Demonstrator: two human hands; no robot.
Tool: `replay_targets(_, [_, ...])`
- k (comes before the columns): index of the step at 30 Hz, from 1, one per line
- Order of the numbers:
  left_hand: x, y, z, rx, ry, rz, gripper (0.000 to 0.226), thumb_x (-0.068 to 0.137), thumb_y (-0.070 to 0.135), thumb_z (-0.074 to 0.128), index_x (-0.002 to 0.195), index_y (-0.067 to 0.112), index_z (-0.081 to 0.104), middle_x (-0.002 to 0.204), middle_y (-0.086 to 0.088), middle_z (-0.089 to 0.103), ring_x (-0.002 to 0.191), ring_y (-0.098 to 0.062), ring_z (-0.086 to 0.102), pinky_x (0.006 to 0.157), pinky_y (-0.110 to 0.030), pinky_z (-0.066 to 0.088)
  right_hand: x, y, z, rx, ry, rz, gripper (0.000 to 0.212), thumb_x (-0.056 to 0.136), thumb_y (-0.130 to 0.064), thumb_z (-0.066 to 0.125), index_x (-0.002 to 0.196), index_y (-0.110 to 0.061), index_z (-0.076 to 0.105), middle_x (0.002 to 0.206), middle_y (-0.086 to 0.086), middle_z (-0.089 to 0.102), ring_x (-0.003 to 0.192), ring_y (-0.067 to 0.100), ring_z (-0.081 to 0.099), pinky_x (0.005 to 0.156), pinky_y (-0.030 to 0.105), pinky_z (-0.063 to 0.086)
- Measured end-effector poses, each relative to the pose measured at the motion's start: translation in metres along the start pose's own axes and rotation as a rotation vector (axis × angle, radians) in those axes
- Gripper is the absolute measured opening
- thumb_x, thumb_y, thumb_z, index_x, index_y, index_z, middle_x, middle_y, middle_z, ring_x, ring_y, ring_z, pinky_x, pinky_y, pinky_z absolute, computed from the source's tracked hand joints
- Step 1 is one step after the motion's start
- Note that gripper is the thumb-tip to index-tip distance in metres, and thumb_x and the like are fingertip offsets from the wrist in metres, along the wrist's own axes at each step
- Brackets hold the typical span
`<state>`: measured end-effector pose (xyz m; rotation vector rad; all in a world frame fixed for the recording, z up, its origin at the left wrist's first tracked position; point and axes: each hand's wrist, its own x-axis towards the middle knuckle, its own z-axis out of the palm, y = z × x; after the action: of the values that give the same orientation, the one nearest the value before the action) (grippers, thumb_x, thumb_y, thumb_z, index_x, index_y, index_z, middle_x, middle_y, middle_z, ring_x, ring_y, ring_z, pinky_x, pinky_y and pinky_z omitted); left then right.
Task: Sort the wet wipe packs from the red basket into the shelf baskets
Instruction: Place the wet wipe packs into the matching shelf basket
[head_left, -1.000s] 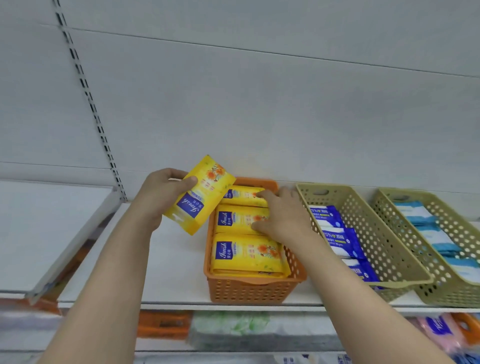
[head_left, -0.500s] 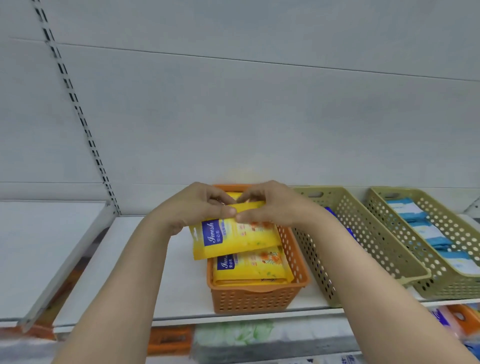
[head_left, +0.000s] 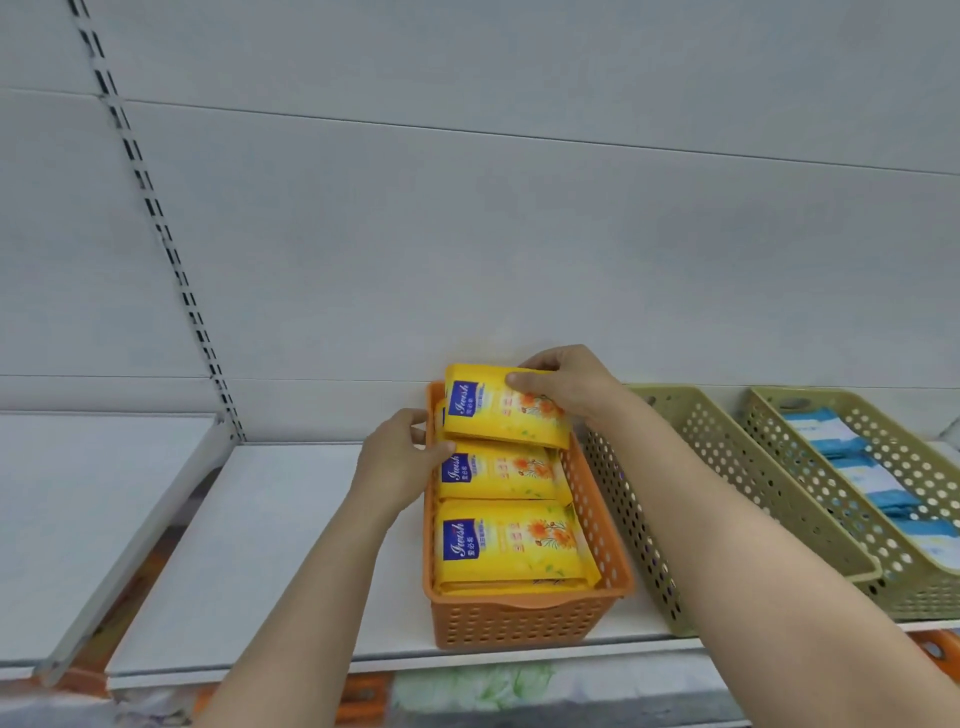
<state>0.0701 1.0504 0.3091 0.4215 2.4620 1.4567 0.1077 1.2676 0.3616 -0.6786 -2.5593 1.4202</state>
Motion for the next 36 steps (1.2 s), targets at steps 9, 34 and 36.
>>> replay_targets(9, [-0.004,-0.007,0.01,-0.004,0.072,-0.012,0.052,0.091,0.036,0.064,0.138,0.021,0.046,0.122,-0.002,0.063,0.105,-0.02,0.064,0.088,-0.044,0.055,0.026,0.021,0.037,-0.569,0.022,-0.251,0.038,0.09,-0.054,0.058,0.125,-0.039,0.064,0.122,-0.006,0.065,0.124,0.019,0.048,0.098,0.044,0.047])
replay_targets(34, [-0.003,-0.005,0.02,0.155,0.061,0.013,0.045,0.101,0.035,0.047,0.145,0.033,0.038,0.131,-0.006,0.058,0.109,-0.021,0.062,0.09,-0.042,0.055,0.006,0.025,0.05,-0.603,-0.081,-0.329,0.05,0.095,-0.059,0.047,0.142,-0.041,0.048,0.147,0.0,0.046,0.138,0.025,0.033,0.112,0.043,0.032])
replay_targets(36, [-0.007,-0.001,0.019,0.164,0.064,-0.001,0.045,0.101,0.034,0.047,0.145,0.032,0.038,0.132,-0.006,0.059,0.11,-0.022,0.062,0.092,-0.043,0.054,0.004,0.024,0.051,-0.618,-0.073,-0.332,0.05,0.095,-0.058,0.048,0.143,-0.041,0.048,0.148,0.001,0.046,0.139,0.025,0.032,0.112,0.043,0.032])
